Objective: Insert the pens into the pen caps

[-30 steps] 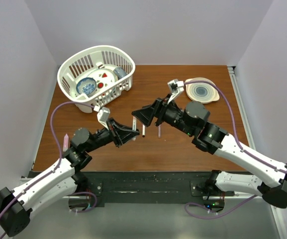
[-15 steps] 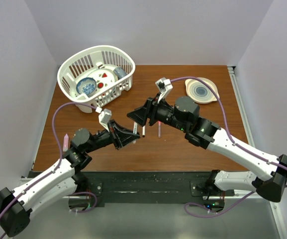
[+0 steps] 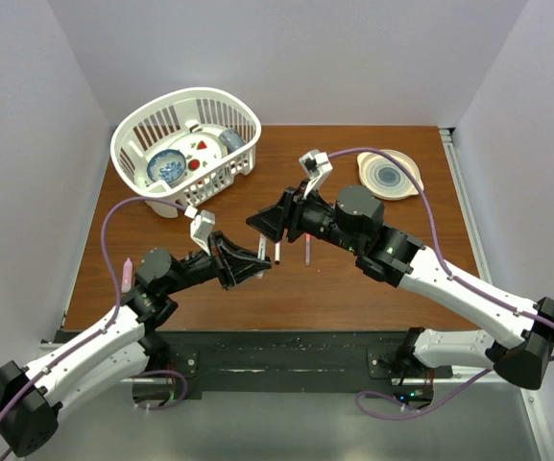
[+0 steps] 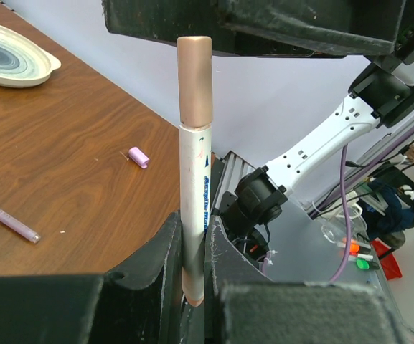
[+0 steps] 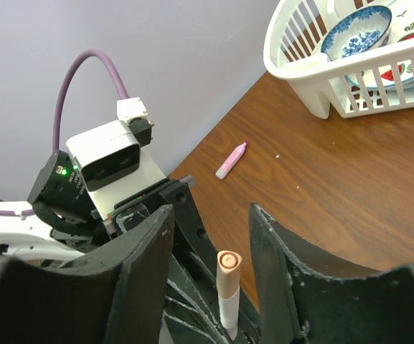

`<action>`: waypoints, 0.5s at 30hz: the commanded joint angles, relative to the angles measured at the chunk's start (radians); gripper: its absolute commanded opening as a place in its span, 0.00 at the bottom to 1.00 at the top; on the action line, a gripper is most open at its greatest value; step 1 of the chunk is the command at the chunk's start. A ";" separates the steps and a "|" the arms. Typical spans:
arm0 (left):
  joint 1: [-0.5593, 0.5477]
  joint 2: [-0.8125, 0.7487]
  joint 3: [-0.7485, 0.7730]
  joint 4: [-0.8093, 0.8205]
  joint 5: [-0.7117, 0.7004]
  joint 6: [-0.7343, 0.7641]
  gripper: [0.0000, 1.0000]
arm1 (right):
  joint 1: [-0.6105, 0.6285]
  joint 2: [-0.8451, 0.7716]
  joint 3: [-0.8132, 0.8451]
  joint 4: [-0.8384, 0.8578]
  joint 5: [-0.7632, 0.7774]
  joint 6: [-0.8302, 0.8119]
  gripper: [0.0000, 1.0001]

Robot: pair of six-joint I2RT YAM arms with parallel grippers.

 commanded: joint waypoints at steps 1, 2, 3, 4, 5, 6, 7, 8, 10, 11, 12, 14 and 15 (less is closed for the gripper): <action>0.004 0.000 -0.005 0.061 0.018 0.000 0.00 | 0.003 0.005 0.010 0.021 -0.026 -0.008 0.46; 0.004 0.002 -0.002 0.061 0.018 0.000 0.00 | 0.003 0.006 0.006 0.021 -0.027 -0.005 0.46; 0.004 0.003 0.000 0.061 0.017 0.000 0.00 | 0.003 0.006 0.003 0.024 -0.030 -0.004 0.46; 0.004 0.003 0.000 0.061 0.017 -0.001 0.00 | 0.003 0.005 -0.002 0.025 -0.032 0.000 0.45; 0.004 0.006 0.001 0.061 0.015 0.000 0.00 | 0.003 0.003 -0.012 0.027 -0.033 0.001 0.43; 0.002 0.008 0.004 0.061 0.014 -0.001 0.00 | 0.003 0.003 -0.019 0.029 -0.038 0.004 0.35; 0.002 0.008 0.006 0.061 0.012 -0.003 0.00 | 0.003 0.002 -0.025 0.030 -0.041 0.009 0.31; 0.002 0.011 0.009 0.061 0.011 -0.003 0.00 | 0.004 -0.001 -0.043 0.033 -0.047 0.013 0.27; 0.004 0.011 0.011 0.061 0.002 -0.001 0.00 | 0.004 -0.004 -0.066 0.045 -0.065 0.029 0.14; 0.004 0.011 0.015 0.063 -0.002 -0.001 0.00 | 0.009 -0.006 -0.088 0.047 -0.070 0.030 0.07; 0.004 0.009 0.020 0.064 -0.012 -0.007 0.00 | 0.009 -0.006 -0.098 0.047 -0.082 0.027 0.01; 0.004 0.022 0.043 0.038 -0.029 -0.001 0.00 | 0.020 -0.010 -0.132 0.044 -0.089 0.029 0.00; 0.004 0.028 0.052 0.035 -0.035 0.000 0.00 | 0.023 -0.018 -0.147 0.047 -0.095 0.029 0.00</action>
